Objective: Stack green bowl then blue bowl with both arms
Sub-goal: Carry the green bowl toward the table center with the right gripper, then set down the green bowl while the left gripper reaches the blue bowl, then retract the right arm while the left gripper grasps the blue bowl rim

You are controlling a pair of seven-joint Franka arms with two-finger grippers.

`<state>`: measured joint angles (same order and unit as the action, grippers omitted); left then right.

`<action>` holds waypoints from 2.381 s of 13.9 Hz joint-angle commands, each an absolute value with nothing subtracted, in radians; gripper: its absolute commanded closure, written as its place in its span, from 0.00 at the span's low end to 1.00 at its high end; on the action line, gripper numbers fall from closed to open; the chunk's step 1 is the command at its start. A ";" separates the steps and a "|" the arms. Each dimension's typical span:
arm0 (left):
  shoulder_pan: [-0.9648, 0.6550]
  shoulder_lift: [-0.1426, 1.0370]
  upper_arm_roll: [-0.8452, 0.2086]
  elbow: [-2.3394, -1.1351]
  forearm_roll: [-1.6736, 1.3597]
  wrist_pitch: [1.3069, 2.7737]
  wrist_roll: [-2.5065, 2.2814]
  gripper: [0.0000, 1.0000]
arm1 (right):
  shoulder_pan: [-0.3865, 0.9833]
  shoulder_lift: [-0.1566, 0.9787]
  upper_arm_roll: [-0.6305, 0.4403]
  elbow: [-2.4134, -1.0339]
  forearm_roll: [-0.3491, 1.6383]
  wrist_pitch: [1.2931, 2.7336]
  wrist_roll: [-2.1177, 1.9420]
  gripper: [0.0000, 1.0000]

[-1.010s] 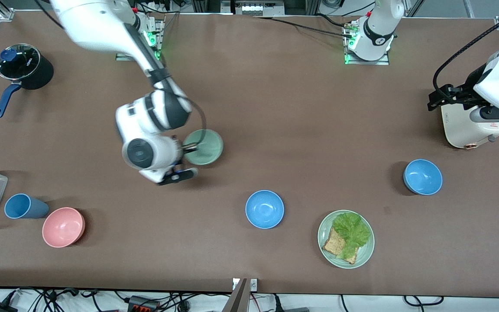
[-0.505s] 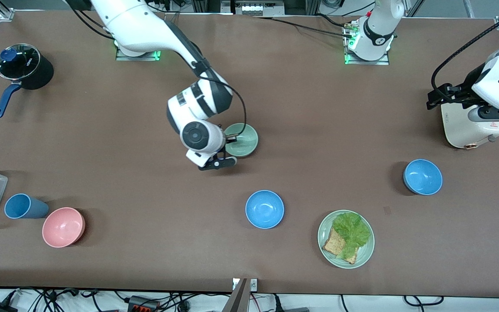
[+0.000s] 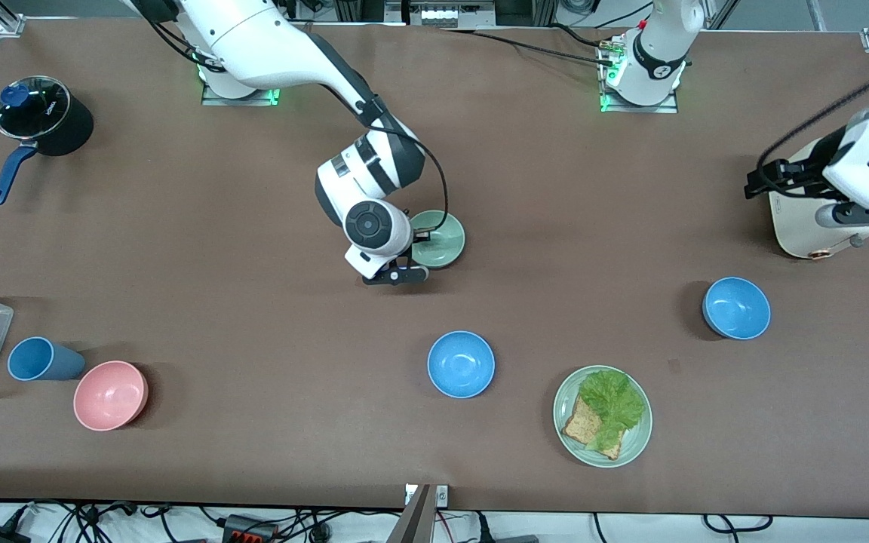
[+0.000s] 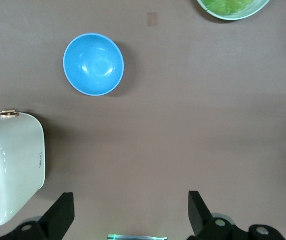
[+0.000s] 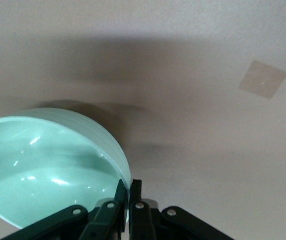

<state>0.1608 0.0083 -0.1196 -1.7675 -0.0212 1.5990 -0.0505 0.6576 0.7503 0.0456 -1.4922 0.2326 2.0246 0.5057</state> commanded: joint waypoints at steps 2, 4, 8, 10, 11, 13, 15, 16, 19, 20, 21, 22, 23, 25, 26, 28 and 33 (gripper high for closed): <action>0.260 0.177 -0.120 -1.685 -0.029 1.624 -0.040 0.00 | 0.680 0.750 0.038 -1.483 0.252 2.006 0.534 1.00; 0.304 0.270 -0.120 -1.634 -0.025 1.653 -0.016 0.00 | 0.686 0.752 0.038 -1.488 0.250 1.997 0.545 1.00; 0.333 0.353 -0.120 -1.672 0.023 1.833 0.121 0.00 | 0.686 0.749 0.037 -1.480 0.252 1.999 0.632 0.00; 0.374 0.417 -0.120 -1.687 0.025 1.949 0.162 0.00 | 0.683 0.723 0.037 -1.456 0.241 1.996 0.670 0.00; 0.380 0.454 -0.120 -1.686 0.025 2.000 0.201 0.00 | 0.677 0.685 0.032 -1.448 0.236 1.985 0.669 0.00; 0.385 0.503 -0.120 -1.684 0.025 2.054 0.215 0.00 | 0.661 0.608 0.005 -1.445 0.233 1.948 0.667 0.00; 0.385 0.541 -0.120 -1.689 0.025 2.109 0.245 0.00 | 0.646 0.525 -0.055 -1.445 0.203 1.937 0.644 0.00; 0.387 0.551 -0.120 -1.709 0.025 2.156 0.306 0.00 | 0.635 0.484 -0.095 -1.445 0.186 1.937 0.621 0.00; 0.414 0.541 -0.120 -1.818 0.025 2.296 0.356 0.00 | 0.583 0.404 -0.168 -1.447 0.181 1.930 0.548 0.00; 0.419 0.543 -0.120 -1.833 0.025 2.319 0.370 0.01 | 0.556 0.385 -0.187 -1.445 0.179 1.896 0.546 0.00; 0.419 0.546 -0.120 -1.836 0.025 2.328 0.385 0.02 | 0.525 0.364 -0.211 -1.445 0.181 1.858 0.534 0.00; 0.423 0.552 -0.120 -1.838 0.025 2.330 0.385 0.04 | 0.490 0.342 -0.234 -1.445 0.181 1.814 0.497 0.00; 0.425 0.552 -0.120 -1.836 0.025 2.333 0.385 0.07 | 0.459 0.336 -0.241 -1.445 0.179 1.774 0.450 0.00; 0.426 0.555 -0.120 -1.838 0.025 2.333 0.385 0.22 | 0.408 0.330 -0.268 -1.445 0.172 1.749 0.356 0.00; 0.426 0.557 -0.120 -1.838 0.025 2.333 0.387 0.30 | 0.403 0.321 -0.288 -1.445 0.167 1.746 0.338 0.00; 0.425 0.564 -0.120 -1.836 0.025 2.333 0.385 0.46 | 0.402 0.298 -0.331 -1.445 0.164 1.743 0.313 0.00; 0.422 0.578 -0.121 -1.836 0.025 2.333 0.385 0.62 | 0.178 0.270 -0.243 -1.316 0.164 1.594 0.096 0.00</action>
